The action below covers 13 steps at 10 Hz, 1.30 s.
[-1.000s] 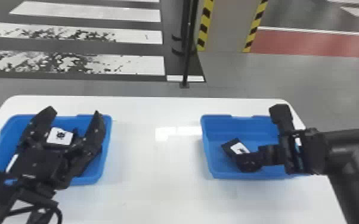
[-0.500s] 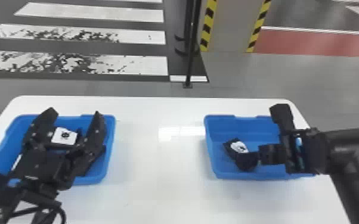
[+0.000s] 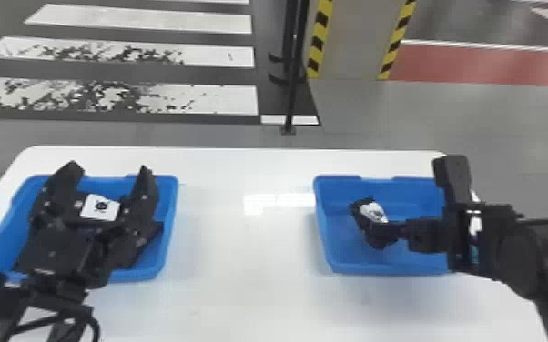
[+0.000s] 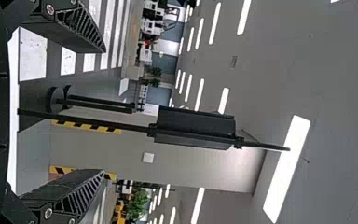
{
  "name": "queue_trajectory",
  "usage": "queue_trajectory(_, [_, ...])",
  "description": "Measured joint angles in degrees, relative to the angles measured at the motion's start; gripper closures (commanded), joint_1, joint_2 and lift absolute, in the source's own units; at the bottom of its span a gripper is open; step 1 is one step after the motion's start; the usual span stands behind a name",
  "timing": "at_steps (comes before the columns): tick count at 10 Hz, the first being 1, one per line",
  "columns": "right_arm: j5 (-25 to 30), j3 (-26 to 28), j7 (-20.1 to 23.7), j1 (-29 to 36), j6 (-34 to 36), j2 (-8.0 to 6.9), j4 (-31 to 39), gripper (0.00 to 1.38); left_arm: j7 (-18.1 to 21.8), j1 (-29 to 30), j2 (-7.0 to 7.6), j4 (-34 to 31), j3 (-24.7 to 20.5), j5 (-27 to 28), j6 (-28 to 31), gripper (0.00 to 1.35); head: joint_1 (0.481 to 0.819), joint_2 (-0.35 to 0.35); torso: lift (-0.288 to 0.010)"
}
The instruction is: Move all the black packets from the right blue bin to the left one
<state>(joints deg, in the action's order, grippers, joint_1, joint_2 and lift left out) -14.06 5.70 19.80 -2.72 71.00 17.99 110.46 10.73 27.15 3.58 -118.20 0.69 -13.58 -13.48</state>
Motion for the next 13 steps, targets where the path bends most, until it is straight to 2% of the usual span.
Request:
queue_trajectory(2, [-2.8,1.6,0.3,3.9,-7.9,-0.63,8.0,1.20,-0.4,0.2,-0.07,0.0,0.2,-0.8,-2.0,0.12,0.695,-0.070,-0.140])
queue_trajectory(3, [-4.7,1.6,1.7,4.7,-13.5,-0.88,9.7,1.20,-0.5,0.1,-0.07,0.0,0.7,-1.4,-2.8,0.12,0.695,-0.046,-0.140])
queue_trajectory(6, [-15.6,-2.7,5.5,4.7,-33.8,-1.03,6.0,1.20,-0.5,-0.4,0.42,-0.1,3.5,-6.5,-2.9,0.12,0.677,0.020,-0.140])
queue_trajectory(7, [-17.5,-5.0,6.3,4.4,-38.0,-0.92,4.8,1.20,-0.1,-0.9,0.76,-0.2,5.1,-8.9,-2.2,0.12,0.664,0.035,-0.140])
queue_trajectory(10, [-22.9,-11.9,7.3,2.8,-42.3,-0.24,0.8,1.20,1.0,-1.9,1.83,-3.1,9.4,-16.4,-0.1,0.12,0.657,0.059,-0.140])
queue_trajectory(13, [-24.6,-17.4,7.2,1.1,-43.5,0.08,0.5,1.20,1.1,-2.4,2.70,-5.2,12.0,-18.0,1.5,0.12,0.652,0.092,-0.140])
